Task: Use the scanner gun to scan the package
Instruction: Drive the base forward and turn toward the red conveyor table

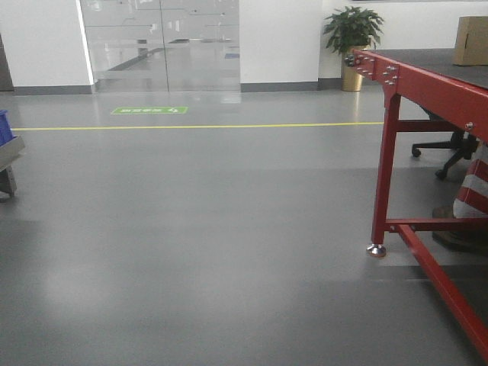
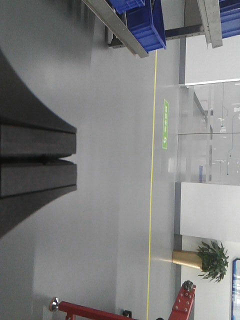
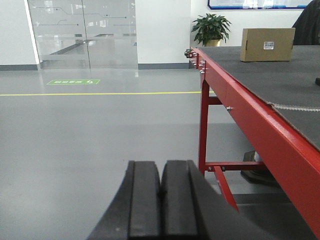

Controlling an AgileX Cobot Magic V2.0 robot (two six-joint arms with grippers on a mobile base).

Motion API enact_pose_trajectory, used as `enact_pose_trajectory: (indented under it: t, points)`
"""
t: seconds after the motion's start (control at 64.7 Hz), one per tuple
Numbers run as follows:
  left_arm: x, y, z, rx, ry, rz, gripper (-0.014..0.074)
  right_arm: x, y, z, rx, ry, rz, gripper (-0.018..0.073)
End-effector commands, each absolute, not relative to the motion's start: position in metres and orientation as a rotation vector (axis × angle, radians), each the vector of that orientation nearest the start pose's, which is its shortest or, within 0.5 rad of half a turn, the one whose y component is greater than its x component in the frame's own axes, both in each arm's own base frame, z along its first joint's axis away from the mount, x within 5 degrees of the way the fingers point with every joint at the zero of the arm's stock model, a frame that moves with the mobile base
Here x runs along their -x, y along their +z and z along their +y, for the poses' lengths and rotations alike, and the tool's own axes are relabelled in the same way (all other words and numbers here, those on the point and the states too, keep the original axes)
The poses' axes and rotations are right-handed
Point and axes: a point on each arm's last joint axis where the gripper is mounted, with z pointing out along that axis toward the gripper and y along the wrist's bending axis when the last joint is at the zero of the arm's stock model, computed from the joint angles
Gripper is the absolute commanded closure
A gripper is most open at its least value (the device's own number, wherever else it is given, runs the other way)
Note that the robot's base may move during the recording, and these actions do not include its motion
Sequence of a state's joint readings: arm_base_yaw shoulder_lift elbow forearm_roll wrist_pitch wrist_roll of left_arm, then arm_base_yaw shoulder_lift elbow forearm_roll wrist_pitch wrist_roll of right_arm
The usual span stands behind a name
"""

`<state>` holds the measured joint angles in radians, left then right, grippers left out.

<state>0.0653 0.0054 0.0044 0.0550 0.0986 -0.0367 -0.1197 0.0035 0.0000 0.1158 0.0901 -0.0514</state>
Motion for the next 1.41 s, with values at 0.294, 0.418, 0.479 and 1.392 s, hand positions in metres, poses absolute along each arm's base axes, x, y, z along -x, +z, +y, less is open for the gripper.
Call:
enact_pose_trajectory:
  t: [0.294,0.418,0.479,1.392]
  points:
    - [-0.0564,0.2059,0.0038,0.036,0.065,1.564,0.0707,-0.0562,0.2066,-0.0059,-0.131,-0.041,1.551,0.0712]
    - [-0.0564,0.2059,0.0038,0.036,0.065,1.564,0.0707,-0.0562,0.2066,-0.0059,-0.131,-0.041,1.551,0.0712]
    - [-0.0564,0.2059,0.0038,0.036,0.065,1.564,0.0707,-0.0562,0.2066,-0.0059,-0.131,-0.041,1.551,0.0712]
    - [-0.0564,0.2059,0.0038,0.036,0.065,1.564,0.0707,-0.0562,0.2066,-0.0058,-0.129,-0.040,1.551,0.0712]
